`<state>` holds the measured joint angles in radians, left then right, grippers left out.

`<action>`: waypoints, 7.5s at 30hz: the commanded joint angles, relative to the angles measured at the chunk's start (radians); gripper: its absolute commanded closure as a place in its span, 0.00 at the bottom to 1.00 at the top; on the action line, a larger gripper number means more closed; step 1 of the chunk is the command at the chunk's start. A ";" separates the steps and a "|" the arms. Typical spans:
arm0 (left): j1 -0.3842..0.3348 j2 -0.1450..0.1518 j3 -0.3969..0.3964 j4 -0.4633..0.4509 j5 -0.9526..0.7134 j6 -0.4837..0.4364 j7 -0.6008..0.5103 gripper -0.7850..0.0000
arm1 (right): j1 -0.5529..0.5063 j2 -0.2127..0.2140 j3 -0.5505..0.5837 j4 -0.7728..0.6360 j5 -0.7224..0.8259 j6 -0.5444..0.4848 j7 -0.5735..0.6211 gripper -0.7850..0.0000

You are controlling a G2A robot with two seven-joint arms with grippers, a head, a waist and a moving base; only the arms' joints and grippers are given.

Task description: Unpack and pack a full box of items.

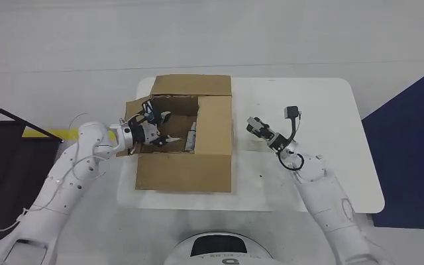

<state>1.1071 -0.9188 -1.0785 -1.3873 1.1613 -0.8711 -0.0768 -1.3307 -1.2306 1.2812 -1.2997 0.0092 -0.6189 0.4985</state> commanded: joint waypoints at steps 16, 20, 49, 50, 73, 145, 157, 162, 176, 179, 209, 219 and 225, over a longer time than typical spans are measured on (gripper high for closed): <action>-0.067 -0.046 0.129 -0.020 0.199 0.127 0.016 0.18 | 0.043 -0.014 -0.078 0.067 0.050 -0.057 0.016 0.00; -0.082 -0.058 0.148 -0.003 0.188 0.148 0.002 0.16 | 0.052 -0.016 -0.088 0.082 0.063 -0.075 0.026 0.00; -0.245 -0.212 0.366 -0.031 -0.148 0.353 -0.106 0.00 | -0.118 0.063 0.251 0.127 0.463 -0.393 0.215 0.00; -0.253 -0.216 0.368 -0.024 -0.150 0.354 -0.102 0.00 | -0.135 0.065 0.268 0.105 0.453 -0.393 0.210 0.00; -0.204 -0.190 0.191 0.003 -0.143 0.293 -0.121 0.00 | -0.066 0.074 0.216 -0.177 0.306 -0.278 0.234 0.00; -0.058 -0.123 -0.403 0.034 -0.259 0.260 -0.131 0.00 | 0.486 0.001 -0.393 -0.260 -0.318 0.467 0.438 0.00; -0.058 -0.123 -0.403 0.034 -0.259 0.260 -0.131 0.00 | 0.498 0.001 -0.397 -0.304 -0.315 0.508 0.491 0.00; -0.058 -0.123 -0.403 0.034 -0.259 0.260 -0.131 0.00 | 0.498 0.001 -0.397 -0.304 -0.315 0.508 0.491 0.00; -0.058 -0.123 -0.403 0.034 -0.259 0.260 -0.131 0.00 | 0.561 -0.030 -0.471 -0.199 -0.303 0.612 0.465 0.00; -0.058 -0.123 -0.403 0.034 -0.259 0.260 -0.131 0.00 | 0.619 -0.049 -0.523 -0.141 -0.320 0.667 0.507 0.00; -0.058 -0.123 -0.403 0.034 -0.259 0.260 -0.131 0.00 | 0.879 -0.258 -0.856 0.337 -0.488 0.871 0.669 0.58; -0.058 -0.123 -0.403 0.034 -0.259 0.260 -0.131 0.00 | 0.888 -0.305 -0.877 0.449 -0.503 0.877 0.659 0.62; -0.058 -0.123 -0.403 0.034 -0.259 0.260 -0.131 0.00 | 0.892 -0.343 -0.898 0.515 -0.521 0.858 0.631 0.64</action>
<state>1.0491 -1.0414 -1.4813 -1.3537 0.9020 -0.6115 -0.2082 -0.4391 -1.5681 0.3847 -0.7945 -0.5110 0.2453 1.1340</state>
